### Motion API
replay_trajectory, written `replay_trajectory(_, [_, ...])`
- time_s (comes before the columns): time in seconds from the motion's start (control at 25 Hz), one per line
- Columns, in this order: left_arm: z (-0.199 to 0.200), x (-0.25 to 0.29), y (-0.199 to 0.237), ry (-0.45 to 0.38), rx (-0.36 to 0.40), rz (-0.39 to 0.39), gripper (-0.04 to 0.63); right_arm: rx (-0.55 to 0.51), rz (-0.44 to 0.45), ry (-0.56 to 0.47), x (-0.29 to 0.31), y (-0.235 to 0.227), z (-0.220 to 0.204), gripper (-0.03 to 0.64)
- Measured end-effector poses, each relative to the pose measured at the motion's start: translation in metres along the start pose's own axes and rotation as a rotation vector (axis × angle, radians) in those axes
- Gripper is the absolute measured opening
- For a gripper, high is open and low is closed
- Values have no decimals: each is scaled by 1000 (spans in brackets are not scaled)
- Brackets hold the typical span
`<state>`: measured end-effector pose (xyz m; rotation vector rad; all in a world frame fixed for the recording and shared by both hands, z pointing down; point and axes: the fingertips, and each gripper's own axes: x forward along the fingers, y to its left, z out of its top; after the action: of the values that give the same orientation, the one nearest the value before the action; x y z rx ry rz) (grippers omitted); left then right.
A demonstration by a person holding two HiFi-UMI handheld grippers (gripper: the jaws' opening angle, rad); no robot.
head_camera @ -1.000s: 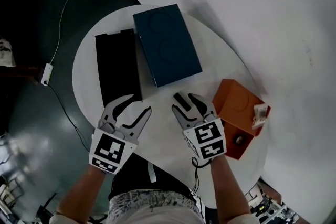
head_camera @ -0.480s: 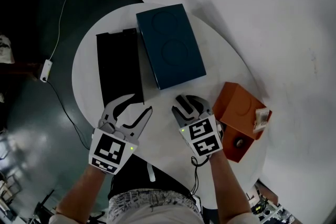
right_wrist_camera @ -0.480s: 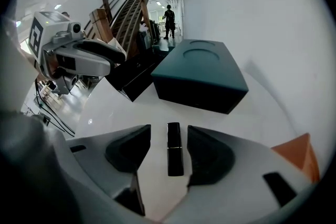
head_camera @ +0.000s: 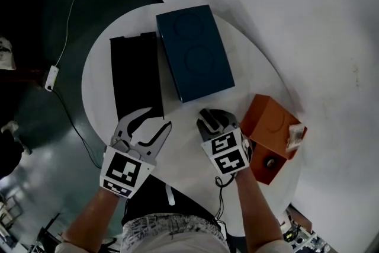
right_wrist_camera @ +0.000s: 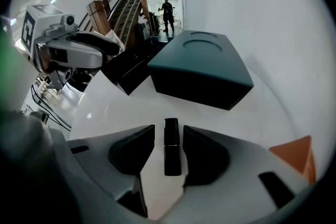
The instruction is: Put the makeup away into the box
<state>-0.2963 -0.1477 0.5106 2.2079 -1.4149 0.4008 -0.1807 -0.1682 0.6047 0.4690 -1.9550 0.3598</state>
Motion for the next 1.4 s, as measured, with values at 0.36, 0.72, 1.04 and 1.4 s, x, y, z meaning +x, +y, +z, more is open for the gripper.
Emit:
replay_trajectory(0.36, [-1,0,-1,6,1,-7,209,-10,-28,33,2,-1,-4,124])
replay_trajectory(0.72, [2,0,-5,-2,14,-22,209,15,-28,0,-1,3,-1,101])
replay_trajectory(1.04, [10,-4,-10,-6,39,-31,209,28,-47,-66,-19,5,11,100])
replay_trajectory(1.4, [28,0,-41,-11,104,-80,209,68,-96,-144,-61,-3,8,99])
